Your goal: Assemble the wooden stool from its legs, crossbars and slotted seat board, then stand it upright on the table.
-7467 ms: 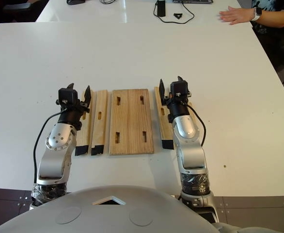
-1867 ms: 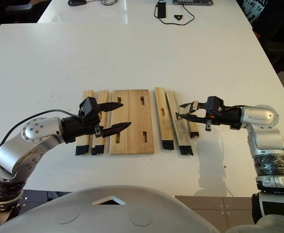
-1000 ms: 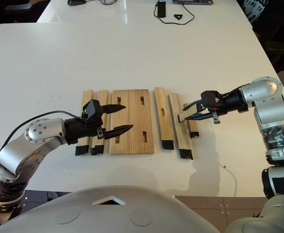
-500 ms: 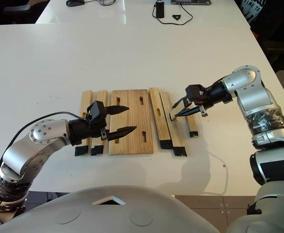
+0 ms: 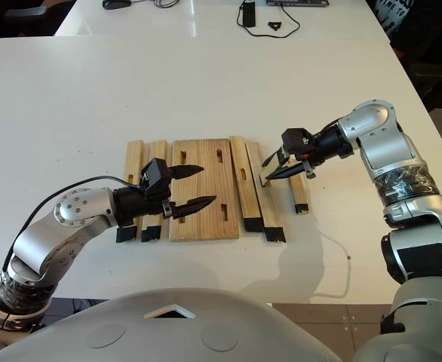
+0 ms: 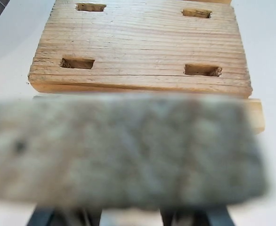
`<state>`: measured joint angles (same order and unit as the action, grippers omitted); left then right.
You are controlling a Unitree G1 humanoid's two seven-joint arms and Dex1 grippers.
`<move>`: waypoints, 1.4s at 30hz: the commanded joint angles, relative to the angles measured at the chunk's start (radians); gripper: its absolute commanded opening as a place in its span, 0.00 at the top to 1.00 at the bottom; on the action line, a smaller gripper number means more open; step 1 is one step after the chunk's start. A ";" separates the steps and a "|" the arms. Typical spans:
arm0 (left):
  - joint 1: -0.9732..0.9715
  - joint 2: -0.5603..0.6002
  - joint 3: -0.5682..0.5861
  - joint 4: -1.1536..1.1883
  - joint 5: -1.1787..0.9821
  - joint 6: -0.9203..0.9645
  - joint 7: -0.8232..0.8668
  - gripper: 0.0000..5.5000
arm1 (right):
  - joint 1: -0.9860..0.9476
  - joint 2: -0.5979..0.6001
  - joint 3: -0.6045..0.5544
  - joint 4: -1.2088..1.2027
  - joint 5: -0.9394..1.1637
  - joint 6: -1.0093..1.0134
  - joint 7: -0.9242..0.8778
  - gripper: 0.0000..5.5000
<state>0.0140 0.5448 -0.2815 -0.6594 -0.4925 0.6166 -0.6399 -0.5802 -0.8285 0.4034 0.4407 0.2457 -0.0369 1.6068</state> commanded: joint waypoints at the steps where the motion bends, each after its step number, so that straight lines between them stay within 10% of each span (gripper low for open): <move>1: 0.005 0.007 -0.005 0.008 0.020 -0.006 -0.003 0.36 | 0.141 0.033 0.005 -0.054 -0.002 0.041 -0.011 0.77; 10: 0.005 0.006 -0.002 0.013 0.035 -0.010 -0.004 0.36 | 0.189 0.058 -0.073 -0.064 -0.037 0.005 -0.141 0.77; 20: 0.011 0.008 -0.002 0.017 0.044 -0.025 -0.002 0.36 | 0.228 0.057 -0.163 -0.120 -0.005 0.049 -0.177 0.55; 30: 0.034 0.010 0.010 0.024 0.056 -0.041 -0.002 0.36 | 0.324 -0.027 -0.462 -0.396 0.313 0.339 -0.189 0.55; 42: 0.020 0.009 0.010 0.057 0.062 -0.048 -0.015 0.36 | 0.282 0.226 -0.559 -0.680 0.540 0.574 -0.647 0.44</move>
<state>0.0486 0.5455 -0.2757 -0.6181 -0.4407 0.5702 -0.6453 -0.3166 -0.6266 -0.1798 -0.1926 0.8008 0.5208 1.0020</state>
